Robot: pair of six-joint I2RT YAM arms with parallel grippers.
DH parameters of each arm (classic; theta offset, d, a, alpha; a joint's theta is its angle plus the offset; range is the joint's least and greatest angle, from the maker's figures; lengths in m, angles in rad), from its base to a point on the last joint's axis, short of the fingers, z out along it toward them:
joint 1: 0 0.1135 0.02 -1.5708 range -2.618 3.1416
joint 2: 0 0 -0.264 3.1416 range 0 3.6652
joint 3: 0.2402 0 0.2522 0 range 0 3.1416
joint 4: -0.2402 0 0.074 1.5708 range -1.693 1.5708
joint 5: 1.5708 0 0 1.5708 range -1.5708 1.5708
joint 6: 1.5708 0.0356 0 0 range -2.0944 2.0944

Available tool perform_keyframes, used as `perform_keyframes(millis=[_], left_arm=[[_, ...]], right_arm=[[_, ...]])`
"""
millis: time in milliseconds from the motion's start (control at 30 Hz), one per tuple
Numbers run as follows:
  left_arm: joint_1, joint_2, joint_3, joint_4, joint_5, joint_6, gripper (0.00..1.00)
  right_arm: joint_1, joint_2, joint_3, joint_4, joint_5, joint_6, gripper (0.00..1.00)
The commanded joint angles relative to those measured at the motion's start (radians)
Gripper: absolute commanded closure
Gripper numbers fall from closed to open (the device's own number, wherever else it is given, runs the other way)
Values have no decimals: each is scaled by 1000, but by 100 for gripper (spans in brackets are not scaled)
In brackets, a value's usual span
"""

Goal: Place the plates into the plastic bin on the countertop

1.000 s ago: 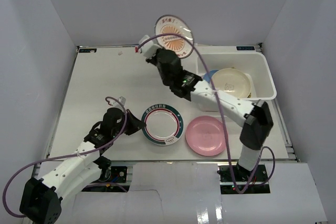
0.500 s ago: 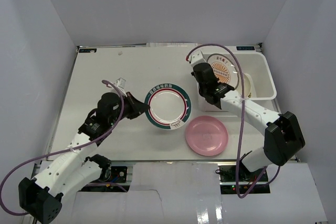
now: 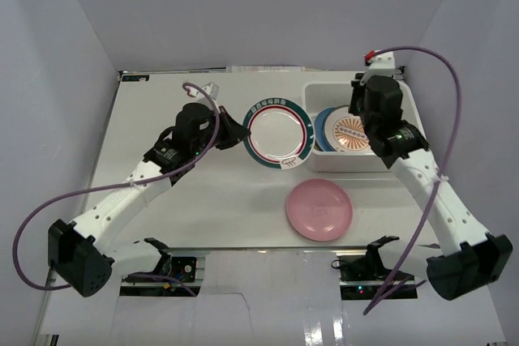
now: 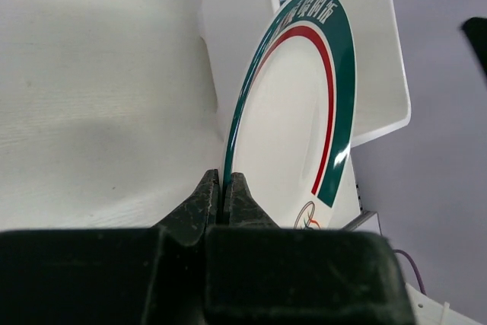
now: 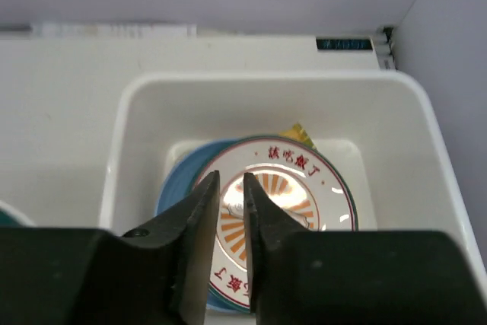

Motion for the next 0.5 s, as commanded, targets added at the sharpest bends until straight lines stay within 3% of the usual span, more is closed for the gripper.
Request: perform_keyframes(millis=[0,67,233,433,467], left_arm=[[-74,108,153,85,-59,16,100],[-132,189,224,89,-75,32,100],[-189,495,480,102,-125,58,100],[-203,794,761,125,-89,44,100],[-206,820,796,122,-37,47,89]], right_arm=[[-41,-163,61,23,-109,141,81],[-44,-231,21,52,-135,168,92],[-44,-400,-66,124,-348,247,92],[-43,-558,-265,151,-517,349,82],[-41,-594,-298,151,-561,376,75]])
